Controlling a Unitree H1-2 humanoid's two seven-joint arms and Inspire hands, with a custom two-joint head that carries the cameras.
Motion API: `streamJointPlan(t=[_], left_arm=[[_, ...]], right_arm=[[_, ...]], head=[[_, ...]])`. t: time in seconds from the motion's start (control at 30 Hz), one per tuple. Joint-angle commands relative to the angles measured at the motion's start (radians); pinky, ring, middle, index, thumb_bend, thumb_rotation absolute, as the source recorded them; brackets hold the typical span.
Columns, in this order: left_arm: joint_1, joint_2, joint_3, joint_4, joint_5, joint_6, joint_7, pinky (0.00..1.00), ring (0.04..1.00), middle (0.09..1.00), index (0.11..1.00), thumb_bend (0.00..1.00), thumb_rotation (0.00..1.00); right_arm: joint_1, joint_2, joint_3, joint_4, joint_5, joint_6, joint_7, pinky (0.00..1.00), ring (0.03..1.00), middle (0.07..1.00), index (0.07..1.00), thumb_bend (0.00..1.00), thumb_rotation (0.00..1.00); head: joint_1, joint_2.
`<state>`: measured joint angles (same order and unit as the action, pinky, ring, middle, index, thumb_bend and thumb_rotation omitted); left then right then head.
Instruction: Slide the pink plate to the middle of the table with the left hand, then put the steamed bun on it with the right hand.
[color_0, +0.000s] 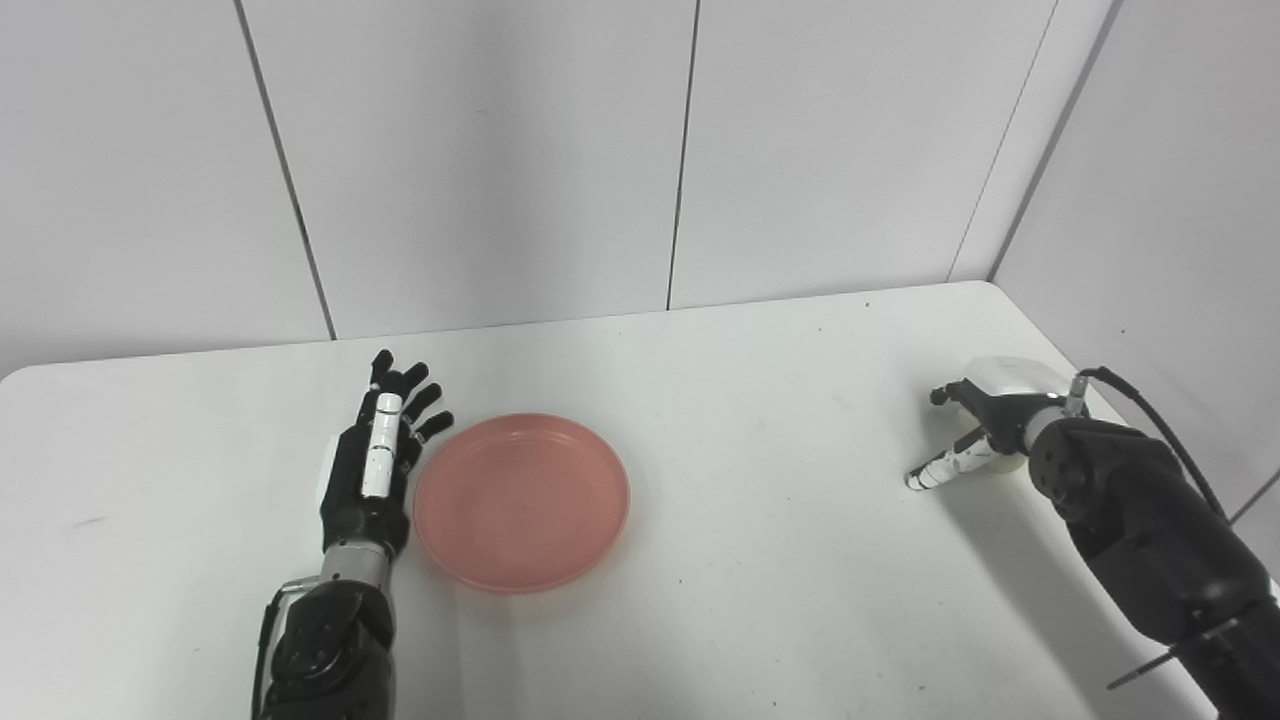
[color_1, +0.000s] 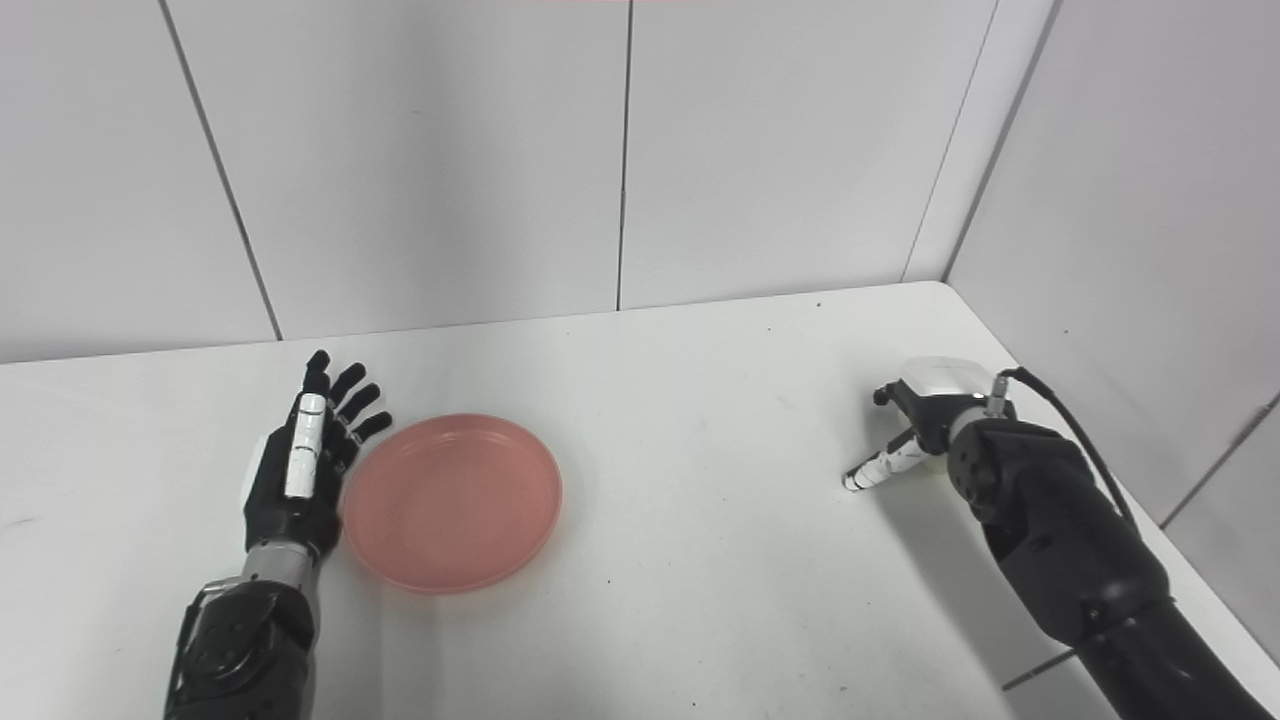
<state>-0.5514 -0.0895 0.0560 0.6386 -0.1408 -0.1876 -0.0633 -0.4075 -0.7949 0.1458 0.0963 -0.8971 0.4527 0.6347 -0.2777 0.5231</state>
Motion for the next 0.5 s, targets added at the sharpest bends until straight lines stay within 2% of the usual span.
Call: streamJointPlan(t=[0.0, 0.17, 0.23, 0.27, 0.3, 0.37, 0.4, 0.43, 0.47], left_arm=[[0.016, -0.001, 0.001, 0.039, -0.003, 0.035, 0.002, 0.77, 0.877, 0.911, 1.0, 0.7, 0.82], [0.016, -0.001, 0.003, 0.042, -0.012, 0.034, -0.007, 0.79, 0.885, 0.915, 1.0, 0.71, 0.82], [0.016, -0.001, 0.004, 0.042, -0.011, 0.035, -0.005, 0.79, 0.883, 0.913, 1.0, 0.71, 0.82], [0.016, -0.001, 0.004, 0.043, -0.011, 0.034, -0.005, 0.78, 0.88, 0.911, 1.0, 0.7, 0.82], [0.016, -0.001, 0.004, 0.044, -0.011, 0.033, -0.005, 0.78, 0.879, 0.91, 1.0, 0.7, 0.82], [0.015, -0.001, 0.005, 0.045, -0.013, 0.033, -0.008, 0.78, 0.878, 0.909, 1.0, 0.71, 0.81], [0.015, -0.001, 0.005, 0.045, -0.013, 0.034, -0.007, 0.78, 0.878, 0.909, 1.0, 0.71, 0.81], [0.015, -0.001, 0.005, 0.045, -0.013, 0.034, -0.007, 0.77, 0.878, 0.908, 1.0, 0.71, 0.81], [0.015, 0.0, 0.005, 0.044, -0.012, 0.035, -0.007, 0.77, 0.878, 0.909, 1.0, 0.71, 0.81]], right_arm=[[-0.005, -0.04, -0.017, -0.027, 0.005, 0.014, 0.004, 0.64, 0.816, 0.871, 0.836, 1.0, 0.49], [-0.003, -0.052, -0.027, -0.043, 0.003, 0.016, 0.033, 0.63, 0.809, 0.874, 0.82, 1.0, 0.48], [-0.004, -0.056, -0.031, -0.049, -0.011, 0.017, 0.053, 0.63, 0.803, 0.861, 0.808, 1.0, 0.44], [-0.008, -0.059, -0.027, -0.047, -0.022, 0.017, 0.063, 0.57, 0.705, 0.774, 0.794, 0.93, 0.31], [-0.011, -0.061, -0.025, -0.045, -0.03, 0.017, 0.071, 0.54, 0.668, 0.742, 0.79, 0.9, 0.26], [-0.013, -0.054, -0.04, -0.04, -0.069, 0.017, 0.073, 0.32, 0.398, 0.527, 0.712, 0.63, 0.05], [-0.013, -0.054, -0.042, -0.037, -0.079, 0.017, 0.068, 0.34, 0.427, 0.521, 0.667, 0.61, 0.04], [-0.013, -0.058, -0.04, -0.036, -0.083, 0.017, 0.063, 0.39, 0.486, 0.51, 0.58, 0.57, 0.02], [-0.013, -0.06, -0.037, -0.036, -0.085, 0.016, 0.061, 0.5, 0.588, 0.594, 0.535, 0.55, 0.07]], head=[[0.001, 0.0], [0.001, 0.002], [0.001, 0.002], [0.001, 0.004], [0.001, 0.004], [0.002, 0.004], [0.004, 0.005], [0.004, 0.006], [0.004, 0.007]])
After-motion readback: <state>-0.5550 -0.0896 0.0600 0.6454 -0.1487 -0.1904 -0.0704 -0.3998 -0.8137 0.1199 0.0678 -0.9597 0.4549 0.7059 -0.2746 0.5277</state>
